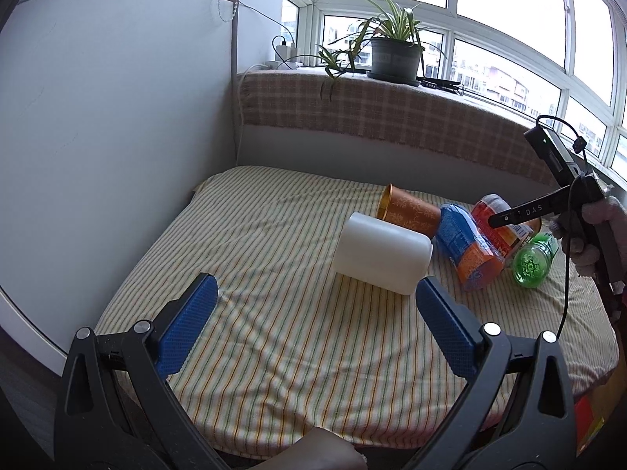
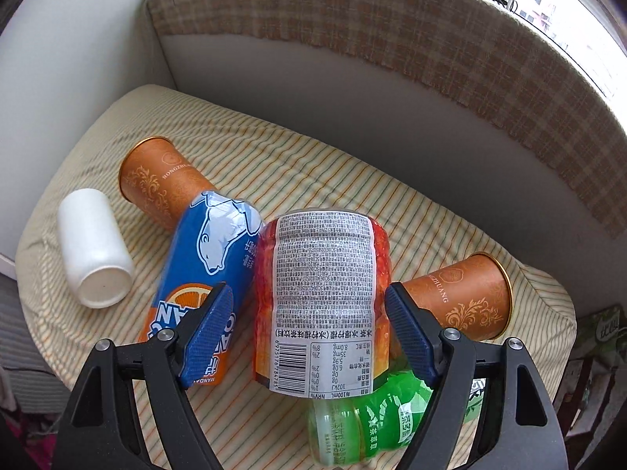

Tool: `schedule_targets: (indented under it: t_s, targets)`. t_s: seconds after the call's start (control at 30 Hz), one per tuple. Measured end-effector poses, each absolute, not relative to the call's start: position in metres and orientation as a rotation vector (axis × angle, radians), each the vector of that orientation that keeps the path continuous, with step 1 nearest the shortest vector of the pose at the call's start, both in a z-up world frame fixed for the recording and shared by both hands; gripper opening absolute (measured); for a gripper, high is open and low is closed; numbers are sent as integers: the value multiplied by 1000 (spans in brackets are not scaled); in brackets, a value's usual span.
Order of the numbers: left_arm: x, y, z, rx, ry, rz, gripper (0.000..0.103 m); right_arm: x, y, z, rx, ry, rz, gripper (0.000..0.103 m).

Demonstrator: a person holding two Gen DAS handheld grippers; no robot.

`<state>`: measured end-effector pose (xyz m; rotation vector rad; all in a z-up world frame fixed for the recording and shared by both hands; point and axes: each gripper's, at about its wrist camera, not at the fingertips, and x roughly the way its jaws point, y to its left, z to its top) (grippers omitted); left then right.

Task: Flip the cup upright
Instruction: 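Reach the right gripper to the red-orange labeled cup and close on it, then lift the red-orange cup off the bed with the right gripper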

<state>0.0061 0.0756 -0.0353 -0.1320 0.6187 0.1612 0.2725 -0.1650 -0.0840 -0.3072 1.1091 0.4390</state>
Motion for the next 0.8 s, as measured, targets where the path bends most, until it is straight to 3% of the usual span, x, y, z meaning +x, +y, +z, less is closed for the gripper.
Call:
schedule_targets:
  t_s: [0.8]
  targets:
    - [9,75,-38,-136,624,165,103,301,-145,-106,-433,1150,428,81]
